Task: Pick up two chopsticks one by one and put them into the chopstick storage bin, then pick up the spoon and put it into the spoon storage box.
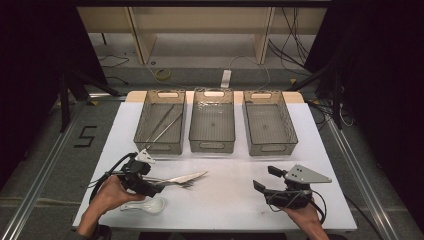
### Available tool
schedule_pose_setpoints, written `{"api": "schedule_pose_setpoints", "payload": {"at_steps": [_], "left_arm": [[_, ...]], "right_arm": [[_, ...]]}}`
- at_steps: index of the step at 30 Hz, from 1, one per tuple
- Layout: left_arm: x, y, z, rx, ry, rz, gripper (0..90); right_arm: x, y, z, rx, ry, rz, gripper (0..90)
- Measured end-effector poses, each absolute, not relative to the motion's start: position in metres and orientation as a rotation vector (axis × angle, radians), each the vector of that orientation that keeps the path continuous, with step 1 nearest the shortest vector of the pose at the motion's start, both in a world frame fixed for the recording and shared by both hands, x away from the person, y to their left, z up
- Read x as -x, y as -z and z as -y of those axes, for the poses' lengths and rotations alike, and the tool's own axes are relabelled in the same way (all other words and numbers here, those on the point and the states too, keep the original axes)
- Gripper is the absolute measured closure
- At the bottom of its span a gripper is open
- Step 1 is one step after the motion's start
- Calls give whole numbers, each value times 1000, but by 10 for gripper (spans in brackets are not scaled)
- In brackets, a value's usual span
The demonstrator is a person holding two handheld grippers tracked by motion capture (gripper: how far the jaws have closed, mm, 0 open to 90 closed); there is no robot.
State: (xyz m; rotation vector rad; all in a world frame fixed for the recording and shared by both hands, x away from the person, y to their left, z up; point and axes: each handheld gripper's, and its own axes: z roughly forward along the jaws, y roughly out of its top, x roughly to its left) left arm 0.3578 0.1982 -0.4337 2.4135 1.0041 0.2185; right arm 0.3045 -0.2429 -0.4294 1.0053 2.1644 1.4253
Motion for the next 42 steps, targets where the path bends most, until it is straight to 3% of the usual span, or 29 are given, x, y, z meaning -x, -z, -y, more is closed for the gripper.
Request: {"api": "schedule_pose_setpoints", "payload": {"at_steps": [26,42], "left_arm": [[-348,447,-192,-2555,-193,-984,195],[-347,442,-197,-2627,-172,-951,280]], "right_arm": [[-305,430,242,-1003,-1422,-2168,283],[-305,429,240,-989,-1414,-2177,283]]}}
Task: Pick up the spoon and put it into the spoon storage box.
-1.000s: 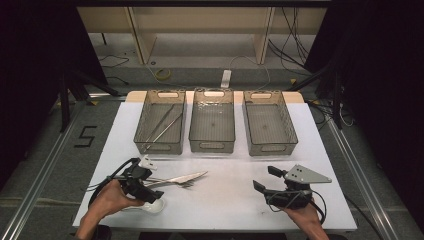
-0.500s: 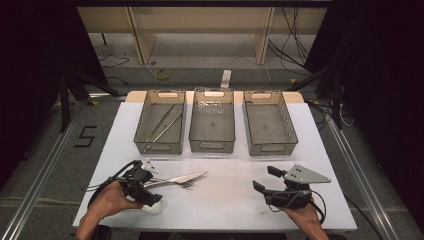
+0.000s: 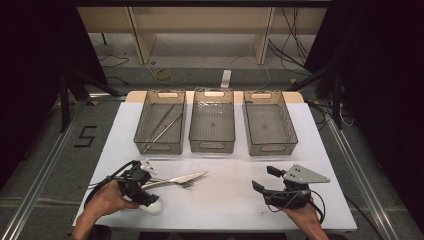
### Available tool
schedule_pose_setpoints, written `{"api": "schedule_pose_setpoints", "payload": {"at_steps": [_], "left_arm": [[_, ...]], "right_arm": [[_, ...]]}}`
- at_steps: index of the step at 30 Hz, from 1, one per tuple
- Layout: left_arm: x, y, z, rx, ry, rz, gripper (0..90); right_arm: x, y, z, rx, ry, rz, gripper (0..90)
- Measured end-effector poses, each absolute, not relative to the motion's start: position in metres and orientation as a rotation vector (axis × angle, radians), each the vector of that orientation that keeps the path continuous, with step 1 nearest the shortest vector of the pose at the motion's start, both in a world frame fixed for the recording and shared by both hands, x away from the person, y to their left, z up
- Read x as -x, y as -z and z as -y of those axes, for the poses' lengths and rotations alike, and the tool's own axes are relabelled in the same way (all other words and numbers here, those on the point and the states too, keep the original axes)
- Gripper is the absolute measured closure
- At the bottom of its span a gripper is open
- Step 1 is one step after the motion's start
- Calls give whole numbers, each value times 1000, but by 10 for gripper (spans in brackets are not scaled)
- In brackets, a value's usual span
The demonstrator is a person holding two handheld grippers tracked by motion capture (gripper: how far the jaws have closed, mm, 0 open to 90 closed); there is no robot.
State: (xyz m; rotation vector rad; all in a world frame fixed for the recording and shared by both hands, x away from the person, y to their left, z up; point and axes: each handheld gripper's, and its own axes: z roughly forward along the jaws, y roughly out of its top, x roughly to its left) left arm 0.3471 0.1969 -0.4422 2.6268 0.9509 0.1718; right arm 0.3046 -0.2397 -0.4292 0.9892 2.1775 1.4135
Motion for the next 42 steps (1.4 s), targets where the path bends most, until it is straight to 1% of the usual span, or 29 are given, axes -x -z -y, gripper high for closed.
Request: {"api": "schedule_pose_setpoints", "payload": {"at_steps": [3,6,11,15,28,35,42], "left_arm": [[-346,441,-198,-2644,-135,-943,294],[-344,439,-199,-2662,-125,-943,313],[-342,441,-200,-2729,-112,-924,315],[-341,443,-200,-2743,-99,-919,325],[-340,450,-211,-2752,-34,-911,317],[-340,458,-210,-2809,-6,-891,316],[-339,462,-210,-2826,6,-879,320]], "right_arm": [[-304,429,239,-987,-1413,-2179,283],[-304,429,239,-987,-1411,-2178,283],[-304,429,238,-984,-1404,-2180,283],[-304,429,239,-985,-1408,-2179,283],[-304,429,239,-986,-1403,-2181,283],[-304,429,239,-988,-1401,-2179,283],[-304,429,239,-990,-1403,-2178,283]]}}
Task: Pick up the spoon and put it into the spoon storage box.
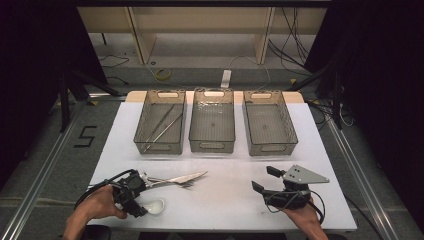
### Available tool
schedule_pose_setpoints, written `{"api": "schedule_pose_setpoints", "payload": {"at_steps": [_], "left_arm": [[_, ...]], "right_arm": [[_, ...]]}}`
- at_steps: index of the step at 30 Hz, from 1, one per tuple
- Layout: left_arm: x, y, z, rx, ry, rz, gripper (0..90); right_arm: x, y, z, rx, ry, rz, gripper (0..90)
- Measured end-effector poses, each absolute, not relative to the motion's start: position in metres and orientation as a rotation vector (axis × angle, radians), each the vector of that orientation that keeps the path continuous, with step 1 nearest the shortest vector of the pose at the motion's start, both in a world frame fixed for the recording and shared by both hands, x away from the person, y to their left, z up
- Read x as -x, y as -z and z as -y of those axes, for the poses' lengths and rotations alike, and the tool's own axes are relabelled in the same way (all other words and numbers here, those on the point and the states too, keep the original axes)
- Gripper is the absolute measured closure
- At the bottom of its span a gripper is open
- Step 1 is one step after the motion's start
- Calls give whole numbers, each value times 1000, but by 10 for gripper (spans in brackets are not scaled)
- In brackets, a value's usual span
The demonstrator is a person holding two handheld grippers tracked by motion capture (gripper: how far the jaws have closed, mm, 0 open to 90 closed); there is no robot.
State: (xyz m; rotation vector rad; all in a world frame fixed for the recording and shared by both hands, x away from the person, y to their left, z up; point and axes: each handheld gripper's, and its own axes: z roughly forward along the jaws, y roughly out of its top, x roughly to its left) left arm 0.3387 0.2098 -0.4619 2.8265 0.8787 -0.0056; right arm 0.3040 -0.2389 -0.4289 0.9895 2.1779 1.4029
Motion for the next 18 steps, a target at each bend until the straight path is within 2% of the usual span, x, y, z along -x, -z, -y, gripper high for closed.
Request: {"api": "schedule_pose_setpoints", "payload": {"at_steps": [6,10,16,18], "left_arm": [[-338,464,-208,-2841,26,-859,341],[-337,464,-209,-2843,22,-842,392],[-334,462,-208,-2866,10,-786,527],[-335,463,-209,-2859,-22,-807,614]], "right_arm": [[-304,429,239,-992,-1404,-2176,283],[-304,429,239,-991,-1401,-2176,283],[-304,429,239,-985,-1398,-2178,283],[-304,429,239,-986,-1397,-2179,283]]}}
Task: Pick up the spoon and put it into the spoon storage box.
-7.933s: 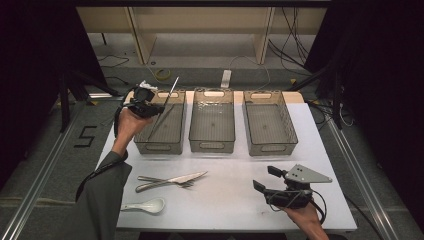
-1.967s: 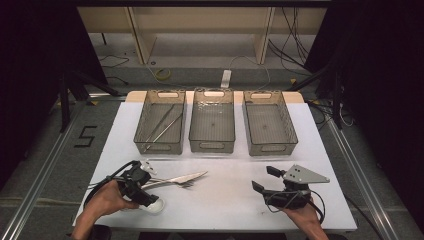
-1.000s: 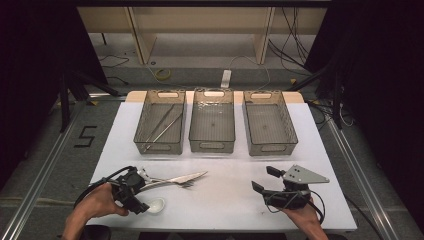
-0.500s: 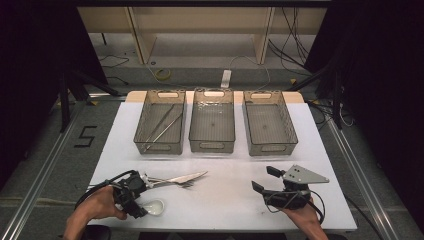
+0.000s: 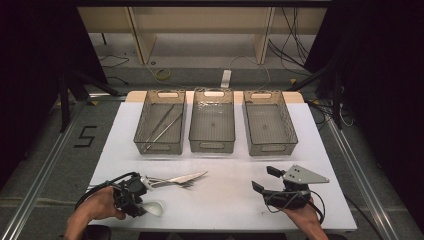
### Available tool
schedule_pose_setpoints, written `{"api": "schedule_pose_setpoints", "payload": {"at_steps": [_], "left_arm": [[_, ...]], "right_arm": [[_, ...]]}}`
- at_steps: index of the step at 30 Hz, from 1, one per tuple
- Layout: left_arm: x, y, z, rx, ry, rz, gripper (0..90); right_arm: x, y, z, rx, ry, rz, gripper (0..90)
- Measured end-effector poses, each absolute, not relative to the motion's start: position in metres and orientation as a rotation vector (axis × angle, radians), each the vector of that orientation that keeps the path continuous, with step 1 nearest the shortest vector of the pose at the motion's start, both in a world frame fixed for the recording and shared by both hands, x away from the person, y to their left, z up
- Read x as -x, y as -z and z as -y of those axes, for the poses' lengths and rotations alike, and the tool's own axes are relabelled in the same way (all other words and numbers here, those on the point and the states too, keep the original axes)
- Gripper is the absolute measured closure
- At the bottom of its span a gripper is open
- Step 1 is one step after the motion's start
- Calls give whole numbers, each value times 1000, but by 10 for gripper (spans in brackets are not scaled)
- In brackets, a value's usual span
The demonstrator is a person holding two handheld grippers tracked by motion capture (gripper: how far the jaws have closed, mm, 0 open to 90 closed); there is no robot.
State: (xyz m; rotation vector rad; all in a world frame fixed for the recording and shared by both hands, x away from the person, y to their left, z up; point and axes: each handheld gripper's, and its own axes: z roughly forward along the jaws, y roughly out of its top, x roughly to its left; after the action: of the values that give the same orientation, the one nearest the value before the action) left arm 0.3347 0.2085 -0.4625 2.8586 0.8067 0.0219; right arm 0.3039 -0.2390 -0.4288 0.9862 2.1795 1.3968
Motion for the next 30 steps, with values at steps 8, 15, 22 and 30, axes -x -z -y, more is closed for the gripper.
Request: {"api": "schedule_pose_setpoints", "payload": {"at_steps": [8,15,22,30], "left_arm": [[-336,462,-212,-2853,-31,-792,720],[-336,462,-212,-2858,-35,-773,731],[-336,456,-212,-2829,-56,-771,735],[-336,446,-211,-2756,-50,-765,737]], "right_arm": [[-304,429,239,-985,-1393,-2179,284],[-304,429,238,-982,-1390,-2180,284],[-304,429,238,-981,-1390,-2181,284],[-304,429,239,-985,-1390,-2180,284]]}}
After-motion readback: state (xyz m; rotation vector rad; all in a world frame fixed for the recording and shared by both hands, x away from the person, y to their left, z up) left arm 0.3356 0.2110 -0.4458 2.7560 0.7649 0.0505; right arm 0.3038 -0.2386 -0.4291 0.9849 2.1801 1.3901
